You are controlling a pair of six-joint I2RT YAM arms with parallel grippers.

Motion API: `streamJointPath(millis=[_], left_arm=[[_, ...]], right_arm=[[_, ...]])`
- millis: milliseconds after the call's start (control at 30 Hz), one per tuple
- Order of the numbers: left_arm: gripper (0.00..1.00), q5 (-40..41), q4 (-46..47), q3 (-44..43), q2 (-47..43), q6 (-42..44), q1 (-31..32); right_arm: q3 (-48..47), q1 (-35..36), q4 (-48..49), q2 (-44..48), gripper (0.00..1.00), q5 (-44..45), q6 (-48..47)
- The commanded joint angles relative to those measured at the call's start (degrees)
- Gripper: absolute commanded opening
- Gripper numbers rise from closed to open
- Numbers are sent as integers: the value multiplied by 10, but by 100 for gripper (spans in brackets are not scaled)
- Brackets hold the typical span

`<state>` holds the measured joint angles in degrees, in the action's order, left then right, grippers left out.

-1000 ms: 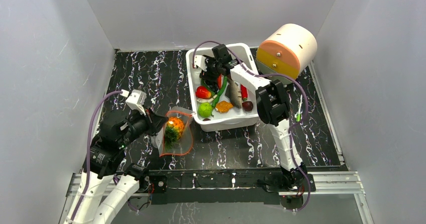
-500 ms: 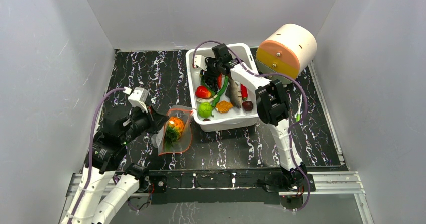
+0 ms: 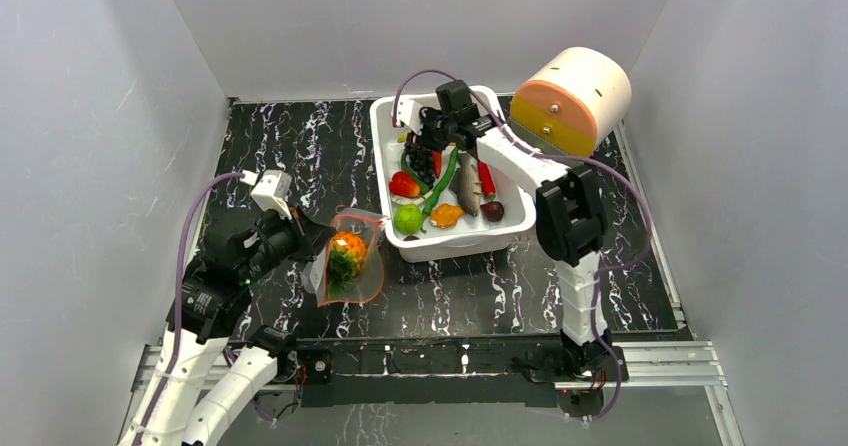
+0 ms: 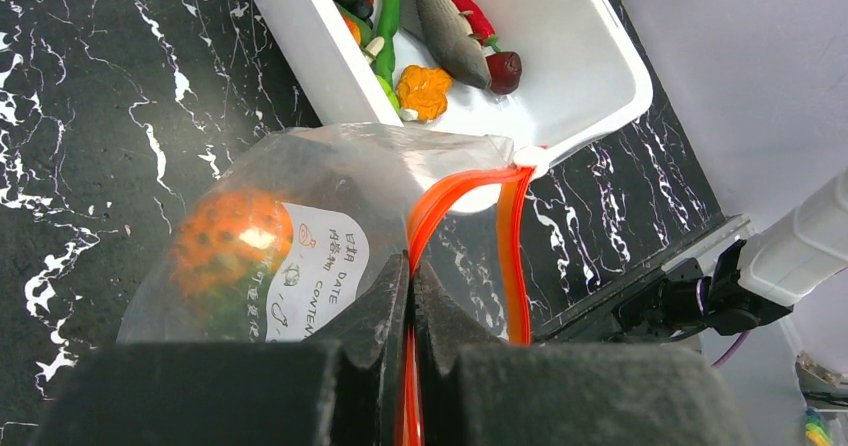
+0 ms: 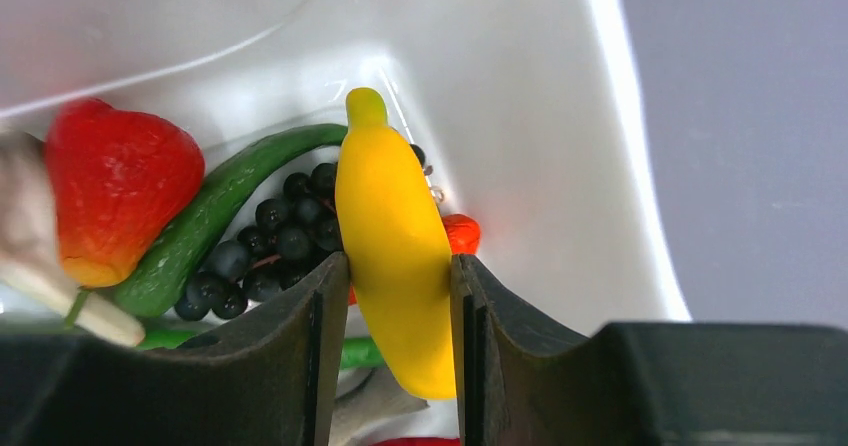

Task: Place the food in the zip-top bag and seal the zipper
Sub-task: Pick up the fake fruit from the bin, then place the fake fruit in the zipper food storage bag.

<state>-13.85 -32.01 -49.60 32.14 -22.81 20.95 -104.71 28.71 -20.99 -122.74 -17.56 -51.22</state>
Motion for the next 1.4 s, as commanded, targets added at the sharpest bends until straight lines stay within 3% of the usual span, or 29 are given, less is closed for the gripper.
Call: streamJointPath(millis=[0, 300, 733, 1000, 1367], left_arm=[[0, -1, -7, -42, 12, -14, 0], [0, -51, -24, -75, 34, -19, 0], [0, -117, -37, -82, 36, -29, 0], [0, -128, -40, -64, 32, -46, 0], [0, -146, -38, -59, 39, -53, 0]], right_arm=[[47, -1, 56, 101, 22, -25, 49], [216, 3, 90, 304, 22, -53, 98], [345, 62, 76, 557, 22, -159, 160], [363, 124, 105, 625, 20, -243, 206], [366, 243, 186, 622, 20, -258, 239]])
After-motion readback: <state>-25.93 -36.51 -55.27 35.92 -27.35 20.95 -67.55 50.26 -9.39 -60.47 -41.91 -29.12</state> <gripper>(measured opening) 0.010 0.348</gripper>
